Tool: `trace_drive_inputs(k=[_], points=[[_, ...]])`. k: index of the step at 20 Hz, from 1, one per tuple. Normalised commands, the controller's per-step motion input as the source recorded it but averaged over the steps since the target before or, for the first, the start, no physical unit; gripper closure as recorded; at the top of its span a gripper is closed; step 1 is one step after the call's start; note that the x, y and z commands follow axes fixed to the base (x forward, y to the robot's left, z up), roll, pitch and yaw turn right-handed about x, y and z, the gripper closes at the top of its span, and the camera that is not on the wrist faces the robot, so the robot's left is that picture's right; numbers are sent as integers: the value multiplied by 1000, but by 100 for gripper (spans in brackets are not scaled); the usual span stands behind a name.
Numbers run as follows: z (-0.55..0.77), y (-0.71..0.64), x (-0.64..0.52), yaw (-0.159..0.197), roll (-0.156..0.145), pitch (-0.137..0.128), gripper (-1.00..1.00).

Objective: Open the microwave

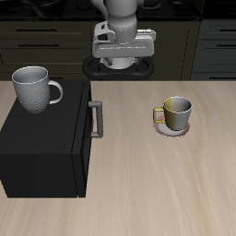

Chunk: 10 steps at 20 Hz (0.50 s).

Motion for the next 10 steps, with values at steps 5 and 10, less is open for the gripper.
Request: trace_drive_inputs(k=[5, 10], points=[[100, 320, 159, -27, 20, -47, -100], [111, 314, 229, -36, 23, -21, -100]])
